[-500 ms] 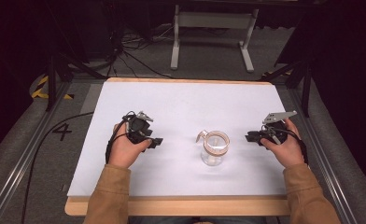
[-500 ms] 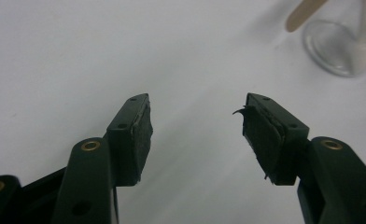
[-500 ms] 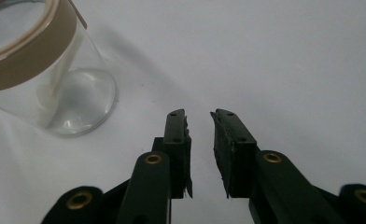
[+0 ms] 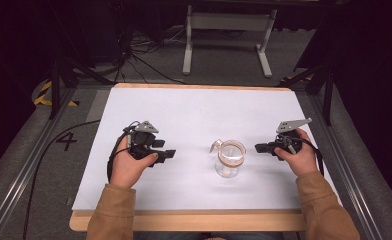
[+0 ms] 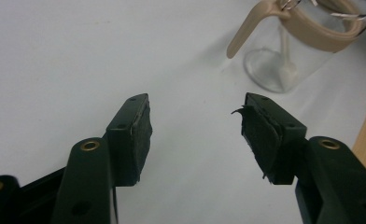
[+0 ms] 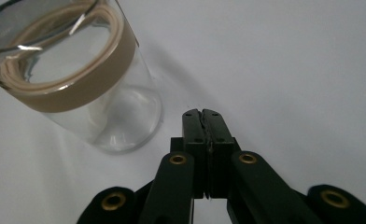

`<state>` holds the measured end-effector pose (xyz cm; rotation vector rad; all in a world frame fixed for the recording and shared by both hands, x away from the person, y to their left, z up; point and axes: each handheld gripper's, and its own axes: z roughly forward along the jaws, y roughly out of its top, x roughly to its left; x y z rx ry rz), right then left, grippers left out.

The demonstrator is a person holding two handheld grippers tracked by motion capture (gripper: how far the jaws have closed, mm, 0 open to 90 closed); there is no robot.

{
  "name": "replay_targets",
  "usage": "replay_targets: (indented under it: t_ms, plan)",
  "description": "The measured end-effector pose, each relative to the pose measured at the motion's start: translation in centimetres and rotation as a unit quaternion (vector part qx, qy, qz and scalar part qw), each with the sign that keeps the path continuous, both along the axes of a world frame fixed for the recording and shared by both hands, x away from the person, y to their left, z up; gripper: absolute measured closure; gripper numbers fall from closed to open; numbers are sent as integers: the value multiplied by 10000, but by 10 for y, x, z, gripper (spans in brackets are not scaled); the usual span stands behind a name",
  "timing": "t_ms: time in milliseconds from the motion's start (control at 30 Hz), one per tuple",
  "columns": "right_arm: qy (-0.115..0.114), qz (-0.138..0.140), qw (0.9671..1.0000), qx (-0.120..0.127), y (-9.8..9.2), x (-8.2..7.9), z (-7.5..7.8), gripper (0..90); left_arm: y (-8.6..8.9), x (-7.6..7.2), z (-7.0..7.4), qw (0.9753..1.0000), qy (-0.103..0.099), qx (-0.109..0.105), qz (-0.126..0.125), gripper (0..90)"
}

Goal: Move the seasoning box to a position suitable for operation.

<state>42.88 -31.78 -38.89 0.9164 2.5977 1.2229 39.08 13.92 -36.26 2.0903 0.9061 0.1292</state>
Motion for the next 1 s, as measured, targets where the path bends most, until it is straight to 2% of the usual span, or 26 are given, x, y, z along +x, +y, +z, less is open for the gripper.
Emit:
replay_targets:
  t_ms: [133,367,467,633,800,933,1000]
  plan:
    - [-155,143,9998,33,6,3,-1,900,7,-6,3,9999,-24,-37,103,424]
    - [-158,229,9995,134,16,6,-8,900,5,-8,1,9999,-31,47,127,411]
    - [-193,161,9997,23,23,7,-12,900,4,-8,1,9998,-91,78,135,399]
    - [-310,271,9988,-255,33,7,-18,900,3,-7,1,9998,-79,65,178,389]
    - [-246,467,9983,-250,40,7,-23,900,0,-7,-1,9998,-66,135,118,383]
    - [-216,635,9976,-155,44,6,-25,900,-1,-7,-2,9998,-43,142,125,381]
    - [-227,640,9975,-192,46,5,-25,900,-1,-6,-2,9998,-55,145,119,380]
